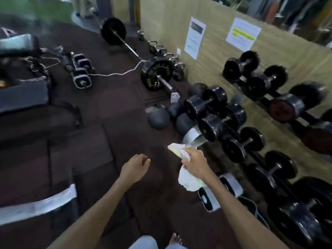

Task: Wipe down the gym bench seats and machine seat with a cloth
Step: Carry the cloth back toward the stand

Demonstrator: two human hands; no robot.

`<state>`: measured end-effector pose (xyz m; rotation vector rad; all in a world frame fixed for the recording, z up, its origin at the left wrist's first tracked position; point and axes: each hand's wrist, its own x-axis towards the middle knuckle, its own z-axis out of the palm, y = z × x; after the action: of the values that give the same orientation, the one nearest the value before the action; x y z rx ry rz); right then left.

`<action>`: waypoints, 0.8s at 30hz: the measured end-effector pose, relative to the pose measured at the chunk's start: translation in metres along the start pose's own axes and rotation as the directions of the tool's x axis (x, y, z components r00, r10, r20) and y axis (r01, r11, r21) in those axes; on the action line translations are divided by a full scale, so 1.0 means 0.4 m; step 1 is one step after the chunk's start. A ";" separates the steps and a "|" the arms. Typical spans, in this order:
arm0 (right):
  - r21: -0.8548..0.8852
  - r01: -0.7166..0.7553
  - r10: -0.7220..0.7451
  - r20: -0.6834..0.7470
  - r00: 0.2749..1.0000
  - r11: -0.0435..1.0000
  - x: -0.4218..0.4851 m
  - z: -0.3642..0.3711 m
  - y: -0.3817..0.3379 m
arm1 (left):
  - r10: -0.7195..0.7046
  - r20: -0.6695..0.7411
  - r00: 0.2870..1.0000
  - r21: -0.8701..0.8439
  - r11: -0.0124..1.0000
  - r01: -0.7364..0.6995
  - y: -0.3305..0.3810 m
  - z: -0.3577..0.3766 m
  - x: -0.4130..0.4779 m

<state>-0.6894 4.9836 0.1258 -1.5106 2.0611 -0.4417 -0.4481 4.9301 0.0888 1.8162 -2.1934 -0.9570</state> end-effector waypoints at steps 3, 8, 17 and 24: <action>-0.066 0.108 -0.105 0.059 0.993 0.992 0.162 -0.035 -0.015 | -0.073 -0.044 0.996 -0.045 0.996 0.071 0.009 -0.033 0.090; -0.118 0.187 -0.164 0.178 0.970 0.975 0.450 -0.038 -0.083 | -0.188 -0.112 0.976 -0.095 0.979 0.178 -0.034 -0.110 0.288; -0.064 0.243 -0.224 0.211 0.951 0.968 1.008 -0.007 -0.326 | -0.238 -0.128 0.963 -0.148 0.964 0.219 -0.151 -0.361 0.778; -0.027 0.230 -0.221 0.183 0.958 0.973 1.427 0.034 -0.545 | -0.286 -0.121 0.951 -0.112 0.955 0.273 -0.254 -0.600 1.133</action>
<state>-0.6417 4.3745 0.1043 -1.7561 1.7808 -0.3294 -0.3666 4.4136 0.0943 2.1175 -1.8126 -0.9352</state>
